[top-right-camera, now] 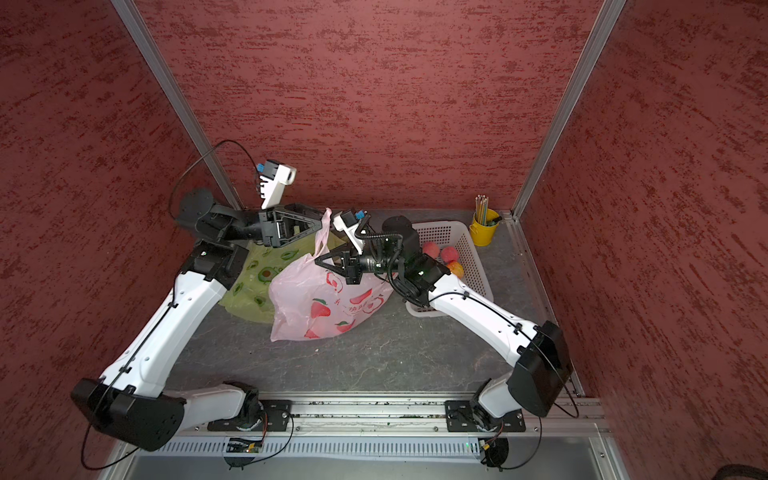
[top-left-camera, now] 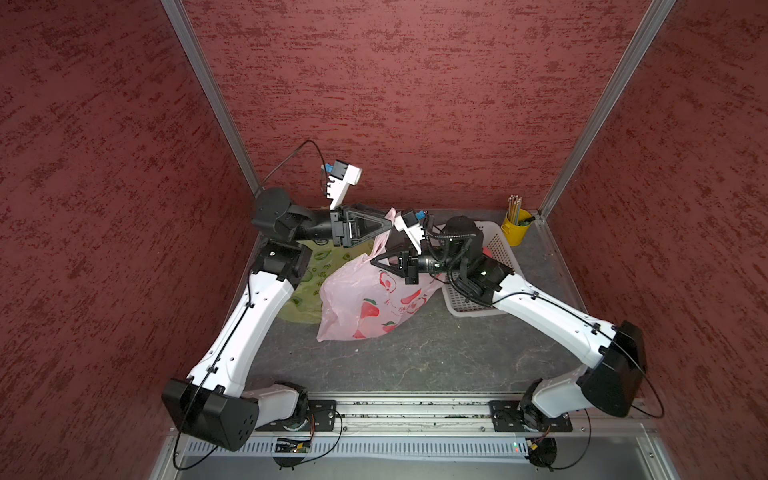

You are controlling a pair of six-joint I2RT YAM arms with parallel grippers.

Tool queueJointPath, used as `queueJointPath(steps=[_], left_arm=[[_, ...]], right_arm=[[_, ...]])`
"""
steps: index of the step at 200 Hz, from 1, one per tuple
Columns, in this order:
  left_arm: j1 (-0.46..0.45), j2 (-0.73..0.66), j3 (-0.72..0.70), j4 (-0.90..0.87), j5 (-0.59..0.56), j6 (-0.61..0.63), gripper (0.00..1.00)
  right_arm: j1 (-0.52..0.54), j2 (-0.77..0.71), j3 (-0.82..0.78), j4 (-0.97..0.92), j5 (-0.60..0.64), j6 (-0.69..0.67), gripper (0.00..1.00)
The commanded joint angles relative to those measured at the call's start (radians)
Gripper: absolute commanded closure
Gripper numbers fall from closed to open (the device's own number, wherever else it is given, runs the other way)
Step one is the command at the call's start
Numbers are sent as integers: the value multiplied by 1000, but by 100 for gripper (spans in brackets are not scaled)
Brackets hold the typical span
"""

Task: Place the peach into a plastic bag & tie a knot
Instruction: Adjust the plastic bag at the center of the board.

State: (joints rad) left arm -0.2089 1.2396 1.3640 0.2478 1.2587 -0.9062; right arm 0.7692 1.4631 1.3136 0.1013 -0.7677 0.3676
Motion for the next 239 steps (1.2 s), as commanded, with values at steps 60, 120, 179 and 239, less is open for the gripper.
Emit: queueJointPath(steps=[60,120,179,239], left_arm=[[6,-164,-125,-464,-294,412,20],[-47,-169,-143,-390,-332,420,19],[-102,-138,-136,-493,-496,501,29],[-138,-85,-128,-462,-548,476,45]], right_arm=[[30,-21,188,-254,309,54,100],[30,55,230,-314,355,89,100],[33,66,222,-285,367,116,100],[45,90,222,-278,376,120,100]])
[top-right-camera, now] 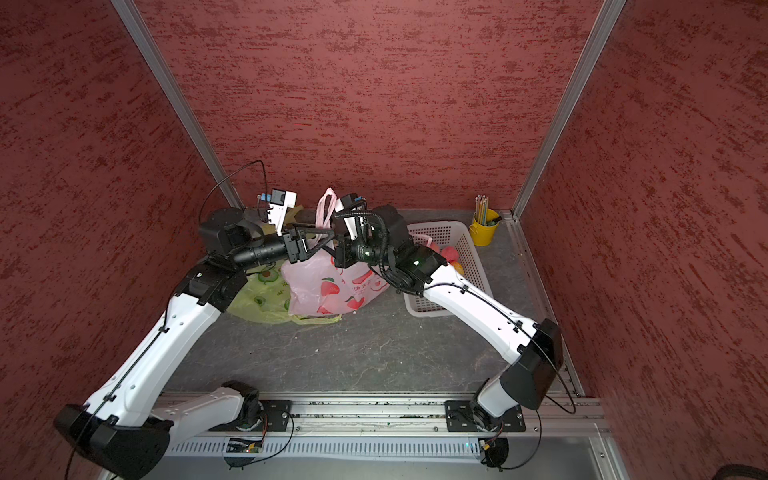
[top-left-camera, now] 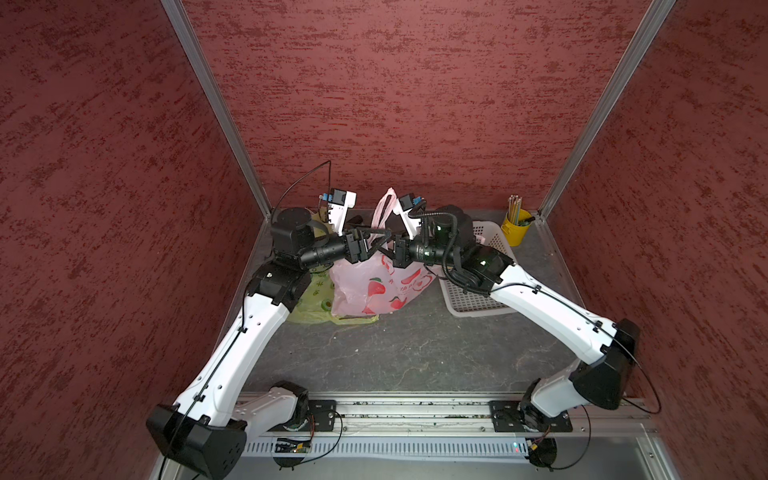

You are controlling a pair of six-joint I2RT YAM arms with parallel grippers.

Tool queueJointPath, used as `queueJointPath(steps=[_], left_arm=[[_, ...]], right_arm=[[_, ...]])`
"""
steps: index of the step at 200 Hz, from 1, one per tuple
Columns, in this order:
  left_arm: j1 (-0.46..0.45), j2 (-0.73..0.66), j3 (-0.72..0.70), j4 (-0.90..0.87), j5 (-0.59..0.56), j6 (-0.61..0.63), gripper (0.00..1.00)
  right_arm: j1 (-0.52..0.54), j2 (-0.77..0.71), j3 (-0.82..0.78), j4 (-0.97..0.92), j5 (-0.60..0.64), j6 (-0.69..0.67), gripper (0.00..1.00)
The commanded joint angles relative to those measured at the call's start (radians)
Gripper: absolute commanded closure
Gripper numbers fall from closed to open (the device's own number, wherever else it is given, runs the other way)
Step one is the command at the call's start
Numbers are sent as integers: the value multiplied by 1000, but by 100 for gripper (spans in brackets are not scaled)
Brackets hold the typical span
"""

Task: Place the peach into a plastic bag & tie a knot
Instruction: Adjust the plastic bag at the center of the board, then cross the plastic bag at the center of the board.

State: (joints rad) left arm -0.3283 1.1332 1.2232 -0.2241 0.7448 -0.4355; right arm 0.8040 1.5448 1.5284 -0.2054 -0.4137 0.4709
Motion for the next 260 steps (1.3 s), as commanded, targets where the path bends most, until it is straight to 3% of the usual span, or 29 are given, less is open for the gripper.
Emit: queueJointPath(steps=[1,44,62,67,77,88,117,153,178,223,260], left_arm=[[-18,22,14,11,-34,4,46],[-29,60,16,28,-20,-28,71],[-28,65,11,24,-23,-37,100],[-26,65,11,20,-27,-37,100],[-13,64,0,25,-15,-45,100],[9,62,-15,39,10,-62,100],[44,47,-53,59,45,-78,100],[64,31,-76,67,62,-83,100],[71,30,-80,68,70,-86,100],[78,33,-83,72,80,-86,100],[80,33,-86,79,85,-89,100]], right_arm=[[11,8,8,28,22,16,100],[14,-1,-7,36,35,12,100],[13,-10,-13,24,41,-4,100],[12,-15,-10,11,49,-15,97],[12,-32,-5,-23,83,-38,77],[11,-61,-3,-68,138,-69,61],[4,-177,26,-224,357,-138,40],[-24,-298,77,-448,619,-139,34],[-48,-348,95,-585,727,-103,30],[-67,-419,27,-704,740,-16,19],[-95,-438,-56,-687,706,3,26]])
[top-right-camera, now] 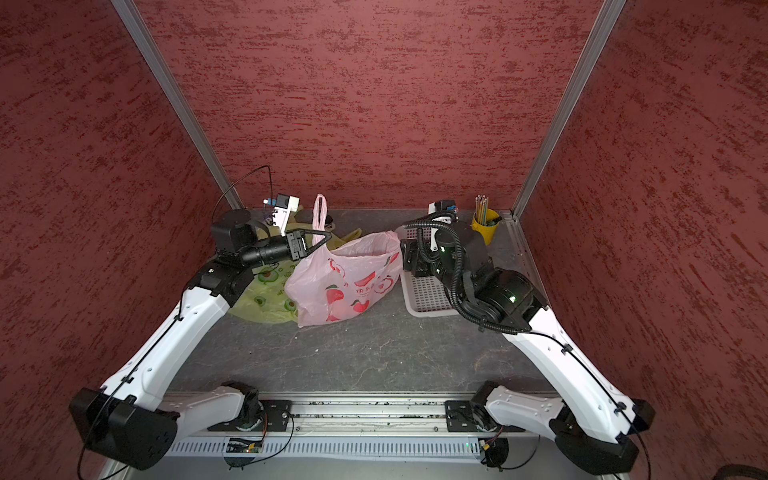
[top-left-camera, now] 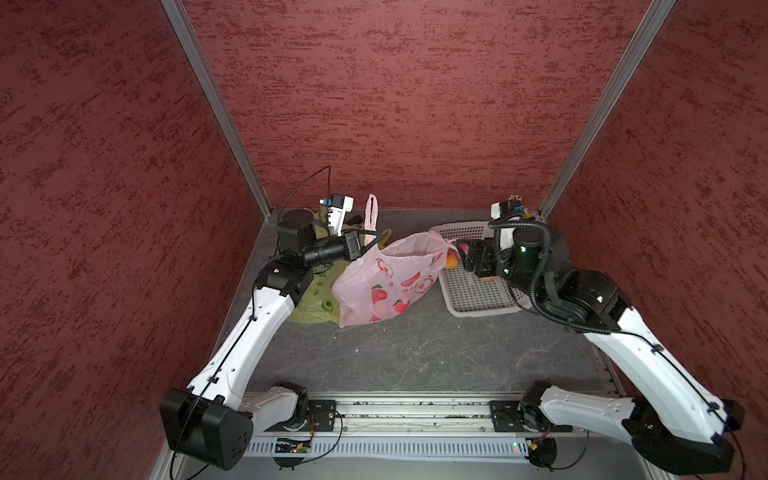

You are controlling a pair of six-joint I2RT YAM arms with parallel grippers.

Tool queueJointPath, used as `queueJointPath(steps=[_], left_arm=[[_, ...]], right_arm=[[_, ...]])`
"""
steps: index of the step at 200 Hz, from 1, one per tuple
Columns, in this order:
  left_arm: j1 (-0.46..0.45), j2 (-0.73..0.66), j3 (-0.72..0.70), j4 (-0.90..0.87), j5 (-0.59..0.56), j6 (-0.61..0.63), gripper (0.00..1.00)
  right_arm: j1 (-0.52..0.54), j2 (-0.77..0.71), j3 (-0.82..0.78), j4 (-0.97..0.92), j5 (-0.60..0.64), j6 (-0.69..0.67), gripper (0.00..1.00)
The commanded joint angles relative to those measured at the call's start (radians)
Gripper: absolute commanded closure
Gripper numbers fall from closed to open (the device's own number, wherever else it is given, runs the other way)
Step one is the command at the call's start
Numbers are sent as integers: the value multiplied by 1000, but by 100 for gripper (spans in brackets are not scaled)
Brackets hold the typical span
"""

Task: Place the peach into a plastic bag & tie a knot
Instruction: Cross the plastic bag at the center of the board.

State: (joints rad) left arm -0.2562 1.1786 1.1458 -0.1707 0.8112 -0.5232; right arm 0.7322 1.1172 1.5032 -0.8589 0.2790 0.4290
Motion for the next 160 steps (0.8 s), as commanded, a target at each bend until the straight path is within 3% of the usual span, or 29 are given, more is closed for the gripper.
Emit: queueJointPath(steps=[1,30,83,109,128,160], left_arm=[[8,-13,-8,26,19,-2,100],[8,-15,-11,29,25,-4,100],[8,-20,-16,28,27,-4,100],[8,-20,-15,28,29,-7,100],[8,-18,-16,30,33,-9,100],[8,-17,-18,21,55,-6,100]], right_arm=[[-25,-10,-32,-33,13,44,26],[-74,-9,-66,-1,-40,38,32],[-188,-24,-145,72,-174,27,34],[-215,-31,-174,132,-238,23,43],[-220,-31,-179,165,-254,10,55],[-221,-32,-197,242,-225,-44,89]])
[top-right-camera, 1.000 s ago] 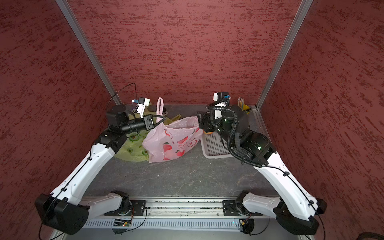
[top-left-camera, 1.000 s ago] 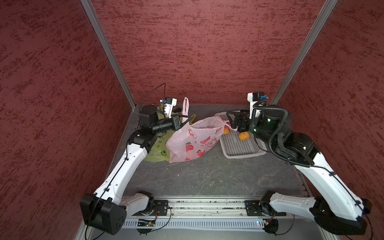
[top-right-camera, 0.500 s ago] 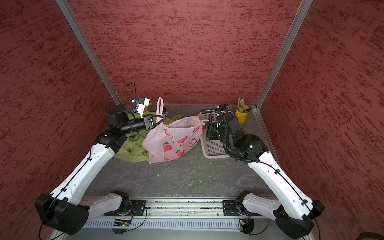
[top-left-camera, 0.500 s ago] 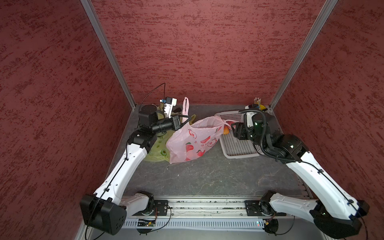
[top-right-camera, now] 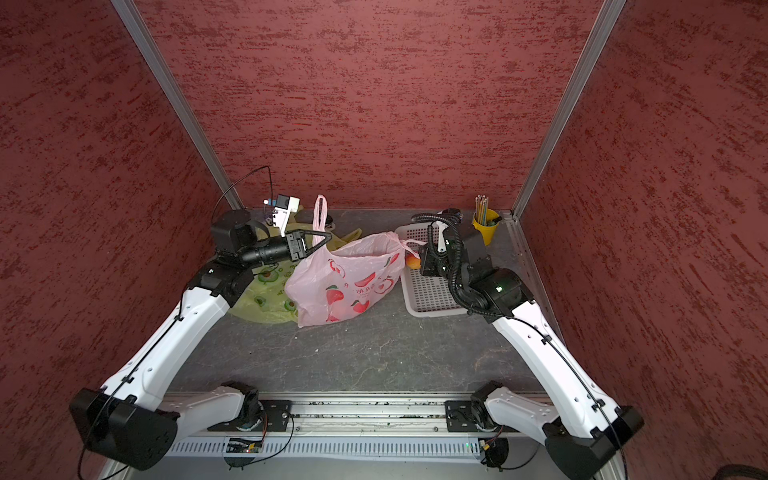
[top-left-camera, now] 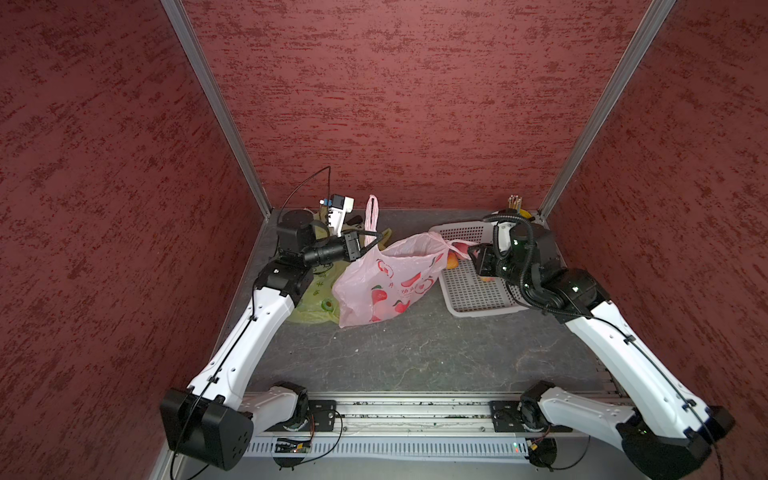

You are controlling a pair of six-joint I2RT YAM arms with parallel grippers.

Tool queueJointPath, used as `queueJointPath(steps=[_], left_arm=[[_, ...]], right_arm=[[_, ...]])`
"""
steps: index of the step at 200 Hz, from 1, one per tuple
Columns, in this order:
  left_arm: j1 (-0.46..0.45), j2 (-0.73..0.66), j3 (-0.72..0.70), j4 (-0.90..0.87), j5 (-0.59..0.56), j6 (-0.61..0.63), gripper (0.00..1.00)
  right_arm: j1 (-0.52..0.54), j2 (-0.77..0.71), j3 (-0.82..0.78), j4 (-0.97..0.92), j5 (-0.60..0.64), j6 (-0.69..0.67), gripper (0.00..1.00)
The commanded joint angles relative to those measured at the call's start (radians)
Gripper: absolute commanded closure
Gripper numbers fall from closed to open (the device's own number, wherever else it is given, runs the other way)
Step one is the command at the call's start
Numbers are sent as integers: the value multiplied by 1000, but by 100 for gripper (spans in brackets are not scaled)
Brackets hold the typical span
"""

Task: Place the peach into a plastic bag & tie a knot
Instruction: Cross the plastic bag at the center of the board.

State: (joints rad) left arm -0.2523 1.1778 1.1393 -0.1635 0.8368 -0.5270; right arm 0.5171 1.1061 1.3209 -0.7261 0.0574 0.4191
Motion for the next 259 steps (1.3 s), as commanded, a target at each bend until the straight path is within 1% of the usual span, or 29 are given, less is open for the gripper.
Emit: queueJointPath(steps=[1,11,27,42,61,77,102,120,137,156,187,221,241,259], left_arm=[[4,-16,-12,13,30,-1,100],[2,-15,-9,1,42,3,100],[-1,-12,4,-48,59,28,100],[-2,-10,19,-108,71,55,100],[-2,-7,45,-176,83,88,100],[-9,1,74,-228,91,116,100],[-37,36,140,-308,85,171,100],[-63,72,180,-336,84,197,99],[-101,116,225,-364,73,226,97],[-139,171,278,-407,49,266,96],[-190,242,362,-496,5,351,91],[-275,317,466,-651,-72,485,88],[-309,339,486,-703,-113,534,88],[-328,344,490,-723,-126,562,87]], right_arm=[[-6,-23,-17,116,-3,-38,91],[-6,-38,-50,190,-14,-91,100],[-6,-83,-117,341,-49,-187,100],[-6,-131,-175,477,-85,-250,100],[-6,-164,-198,587,-183,-315,100],[-6,-141,-164,601,-318,-349,100],[-5,-69,-88,555,-541,-377,100],[1,-31,-54,532,-637,-369,100],[12,-13,-47,535,-693,-344,100],[37,2,-42,538,-728,-324,100],[84,42,-20,515,-737,-316,100],[103,89,3,494,-714,-310,100],[103,114,15,450,-685,-320,100],[102,126,9,414,-660,-329,100]])
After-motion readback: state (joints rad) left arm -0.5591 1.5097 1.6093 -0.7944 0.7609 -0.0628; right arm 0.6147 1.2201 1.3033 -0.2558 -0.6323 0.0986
